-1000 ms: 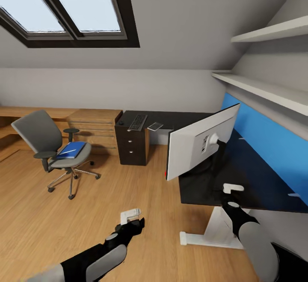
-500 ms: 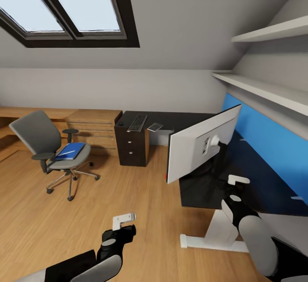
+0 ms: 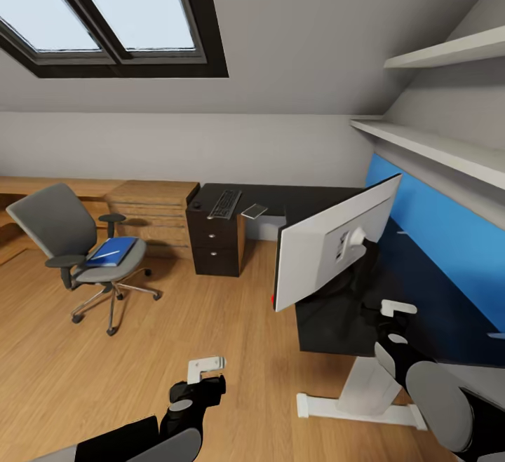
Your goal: In the bedroom, organize the workspace by keeping the computer under the desk, ensuring the monitor is on the desk, placing the keyboard on the desk next to the monitor, placing the mouse on the desk next to the keyboard, moving the folder from the swivel chair onto the desk next to the mouse, stacking the notebook on top of the folder with the pen on top of the notebook, and positioning the swivel chair next to the desk.
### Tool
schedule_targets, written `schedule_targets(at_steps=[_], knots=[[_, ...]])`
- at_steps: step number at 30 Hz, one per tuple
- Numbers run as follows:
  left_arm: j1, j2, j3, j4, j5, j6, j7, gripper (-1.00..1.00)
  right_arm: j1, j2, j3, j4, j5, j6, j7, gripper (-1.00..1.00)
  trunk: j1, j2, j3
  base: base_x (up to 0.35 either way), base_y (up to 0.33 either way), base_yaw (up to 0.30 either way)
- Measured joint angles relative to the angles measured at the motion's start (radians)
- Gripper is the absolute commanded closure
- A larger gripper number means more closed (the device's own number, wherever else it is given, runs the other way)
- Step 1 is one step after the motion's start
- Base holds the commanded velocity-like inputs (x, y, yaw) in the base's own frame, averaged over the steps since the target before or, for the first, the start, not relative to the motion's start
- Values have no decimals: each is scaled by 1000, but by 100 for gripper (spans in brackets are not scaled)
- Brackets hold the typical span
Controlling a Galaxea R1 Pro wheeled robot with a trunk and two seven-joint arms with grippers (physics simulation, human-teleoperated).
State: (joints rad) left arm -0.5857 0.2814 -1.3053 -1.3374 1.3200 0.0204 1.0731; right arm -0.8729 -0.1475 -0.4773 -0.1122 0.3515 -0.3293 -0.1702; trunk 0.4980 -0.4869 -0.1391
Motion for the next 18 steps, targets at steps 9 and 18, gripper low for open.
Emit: schedule_targets(at_steps=[9, 18], knots=[[-1, 0, -10, -2, 1, 0, 0, -100, 0, -3, -1, -2, -1, 1, 1, -100, 0, 0, 0, 177, -19, 0], [0, -2, -18, -1, 1, -1, -1, -100, 0, -17, -2, -3, -3, 1, 0, -100, 0, 0, 0, 134, -2, 0]])
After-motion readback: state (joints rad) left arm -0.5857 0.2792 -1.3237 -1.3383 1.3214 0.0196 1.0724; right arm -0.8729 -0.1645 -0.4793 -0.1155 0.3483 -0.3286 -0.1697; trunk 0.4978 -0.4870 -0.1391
